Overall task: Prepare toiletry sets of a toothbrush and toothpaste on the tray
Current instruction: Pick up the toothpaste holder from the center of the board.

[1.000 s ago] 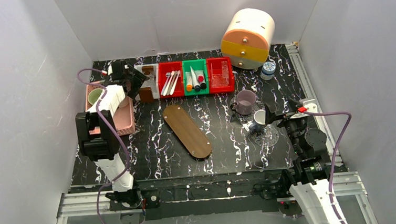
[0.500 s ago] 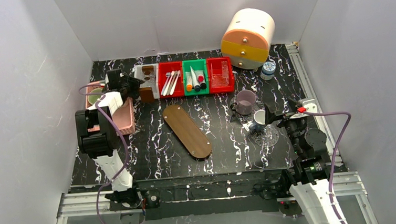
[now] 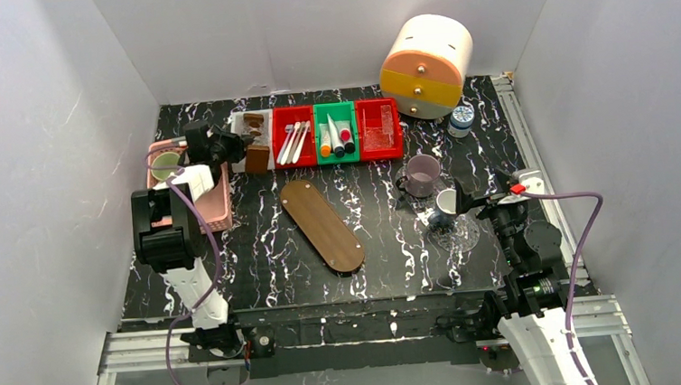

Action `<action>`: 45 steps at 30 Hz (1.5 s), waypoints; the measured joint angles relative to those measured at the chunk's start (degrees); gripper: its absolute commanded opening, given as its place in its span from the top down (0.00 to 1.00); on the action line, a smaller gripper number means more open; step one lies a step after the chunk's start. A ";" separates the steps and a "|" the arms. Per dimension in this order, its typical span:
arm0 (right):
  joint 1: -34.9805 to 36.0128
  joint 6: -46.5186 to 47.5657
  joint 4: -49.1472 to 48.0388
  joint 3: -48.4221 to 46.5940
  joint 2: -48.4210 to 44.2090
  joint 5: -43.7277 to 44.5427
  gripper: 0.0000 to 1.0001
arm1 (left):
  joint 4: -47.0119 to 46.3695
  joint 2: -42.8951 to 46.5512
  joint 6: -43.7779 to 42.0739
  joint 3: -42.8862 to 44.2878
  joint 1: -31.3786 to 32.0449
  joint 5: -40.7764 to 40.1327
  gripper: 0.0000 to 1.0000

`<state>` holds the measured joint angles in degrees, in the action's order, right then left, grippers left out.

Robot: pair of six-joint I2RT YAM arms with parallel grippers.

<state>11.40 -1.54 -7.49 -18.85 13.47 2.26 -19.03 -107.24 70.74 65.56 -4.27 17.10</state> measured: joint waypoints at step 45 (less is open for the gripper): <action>2.49 -13.27 9.64 -23.93 33.09 -19.28 0.06 | -20.02 33.16 -3.23 -23.30 8.28 12.70 1.00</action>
<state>13.89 -14.81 2.15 -42.78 46.57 -17.02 -39.05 -74.08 67.51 42.26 4.01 29.80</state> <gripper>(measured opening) 0.937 0.034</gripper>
